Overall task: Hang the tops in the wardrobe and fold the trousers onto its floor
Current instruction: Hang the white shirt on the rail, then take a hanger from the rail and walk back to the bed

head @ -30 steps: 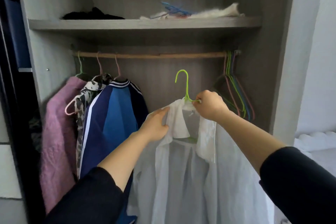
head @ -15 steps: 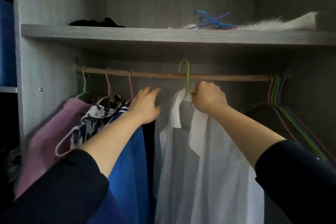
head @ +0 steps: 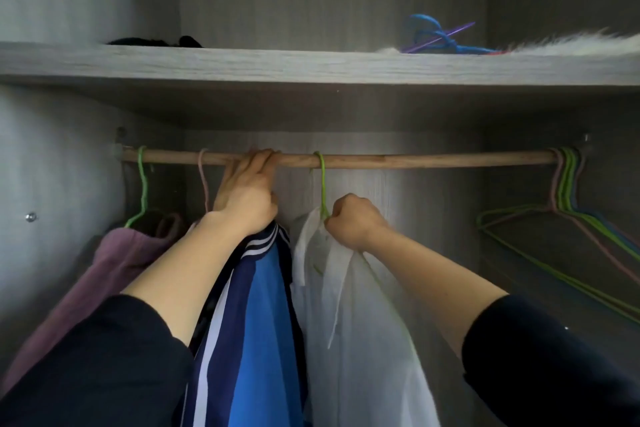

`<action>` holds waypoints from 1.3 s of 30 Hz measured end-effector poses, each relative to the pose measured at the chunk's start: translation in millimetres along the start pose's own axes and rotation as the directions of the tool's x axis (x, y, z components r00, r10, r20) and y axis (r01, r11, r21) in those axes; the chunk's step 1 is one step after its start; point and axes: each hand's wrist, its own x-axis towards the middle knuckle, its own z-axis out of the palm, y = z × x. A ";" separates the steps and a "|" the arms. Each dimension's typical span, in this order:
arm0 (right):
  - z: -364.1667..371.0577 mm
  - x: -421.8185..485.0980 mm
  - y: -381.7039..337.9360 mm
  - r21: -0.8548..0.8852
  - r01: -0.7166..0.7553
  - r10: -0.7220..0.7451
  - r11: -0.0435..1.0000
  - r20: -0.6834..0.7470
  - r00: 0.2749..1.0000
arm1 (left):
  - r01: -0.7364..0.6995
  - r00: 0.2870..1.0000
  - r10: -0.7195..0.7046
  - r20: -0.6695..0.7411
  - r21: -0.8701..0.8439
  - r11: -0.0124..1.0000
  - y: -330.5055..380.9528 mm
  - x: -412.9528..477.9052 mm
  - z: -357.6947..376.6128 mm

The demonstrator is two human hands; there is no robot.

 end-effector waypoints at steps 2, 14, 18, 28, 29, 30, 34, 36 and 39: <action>8.7 2.0 -4.7 0.162 -0.022 0.012 0.986 0.064 0.998 | -0.011 1.000 0.011 -0.018 -0.020 1.000 -0.3 2.4 0.4; 10.9 -12.7 5.6 0.494 -0.009 -0.056 0.870 0.116 0.992 | 0.107 0.992 -0.098 0.083 -0.114 0.988 9.1 6.3 -6.2; -12.8 -17.4 49.1 0.340 -0.016 0.024 0.940 -0.020 1.000 | 0.025 0.999 -0.027 -0.029 -0.063 0.998 45.3 10.6 -5.2; -90.5 -56.6 179.5 -0.322 -0.224 0.130 0.920 -0.289 0.948 | -0.140 0.987 0.152 0.055 -0.169 0.975 173.9 50.4 40.6; -99.3 -61.4 190.9 -0.386 -0.239 0.107 0.891 -0.333 0.937 | -0.131 0.988 0.143 0.067 -0.153 0.979 182.5 53.3 45.9; -107.4 -65.7 201.7 -0.446 -0.251 0.078 0.859 -0.370 0.926 | -0.122 0.989 0.132 0.068 -0.138 0.983 190.2 56.0 50.6; -130.4 -75.8 236.5 -0.679 -0.345 0.021 0.648 -0.437 0.899 | -0.088 0.996 0.089 0.000 -0.132 0.987 210.0 60.8 66.6; -133.4 -77.1 247.1 -0.741 -0.378 0.026 0.555 -0.438 0.899 | -0.090 0.995 0.083 -0.053 -0.142 0.986 210.8 59.6 72.7; -132.3 -75.6 252.6 -0.777 -0.382 0.031 0.500 -0.425 0.905 | -0.111 0.989 0.093 -0.118 -0.160 0.981 206.6 58.7 76.6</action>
